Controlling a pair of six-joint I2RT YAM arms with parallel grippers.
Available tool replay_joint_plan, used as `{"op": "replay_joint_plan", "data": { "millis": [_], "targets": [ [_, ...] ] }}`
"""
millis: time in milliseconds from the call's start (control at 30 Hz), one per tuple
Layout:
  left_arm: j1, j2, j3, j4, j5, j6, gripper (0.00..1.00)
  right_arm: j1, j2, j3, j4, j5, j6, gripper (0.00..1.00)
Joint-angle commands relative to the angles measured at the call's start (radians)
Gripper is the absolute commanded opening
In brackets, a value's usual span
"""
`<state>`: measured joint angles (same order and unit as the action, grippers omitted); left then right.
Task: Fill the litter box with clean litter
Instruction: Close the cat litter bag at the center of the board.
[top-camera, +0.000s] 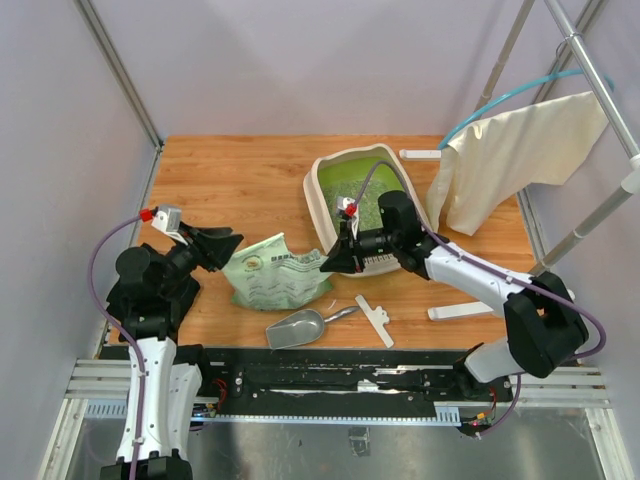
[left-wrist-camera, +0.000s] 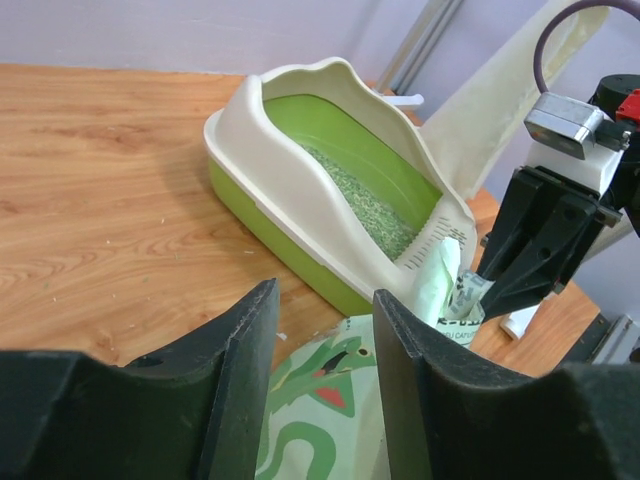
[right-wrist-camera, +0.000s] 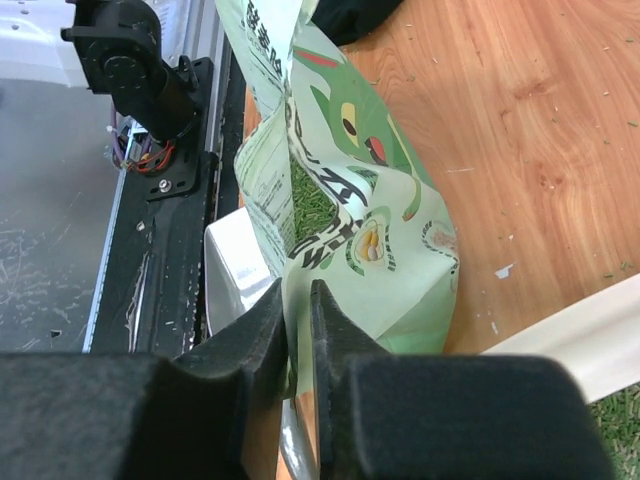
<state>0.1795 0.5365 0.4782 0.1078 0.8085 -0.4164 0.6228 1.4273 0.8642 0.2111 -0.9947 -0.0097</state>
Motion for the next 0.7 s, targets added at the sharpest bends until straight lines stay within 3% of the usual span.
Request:
{"op": "replay_joint_plan", "data": {
  "millis": [0, 133, 400, 500, 667],
  "targets": [
    [0.003, -0.003, 0.006, -0.075, 0.013, 0.023, 0.46, 0.005, 0.033, 0.065, 0.001, 0.012, 0.024, 0.12],
    [0.003, 0.005, 0.045, -0.099, 0.03, 0.052, 0.47, 0.005, 0.048, 0.078, 0.004, 0.035, 0.035, 0.01],
    [0.003, 0.076, 0.242, -0.216, 0.206, 0.265, 0.81, 0.005, 0.085, 0.114, -0.02, 0.05, 0.031, 0.01],
    [0.003, 0.125, 0.297, -0.316, 0.237, 0.376, 0.84, 0.004, 0.083, 0.117, -0.02, 0.042, 0.027, 0.01],
    [0.001, 0.194, 0.286, -0.331, 0.245, 0.441, 0.87, 0.005, 0.086, 0.124, -0.029, 0.036, 0.017, 0.01]
  ]
}}
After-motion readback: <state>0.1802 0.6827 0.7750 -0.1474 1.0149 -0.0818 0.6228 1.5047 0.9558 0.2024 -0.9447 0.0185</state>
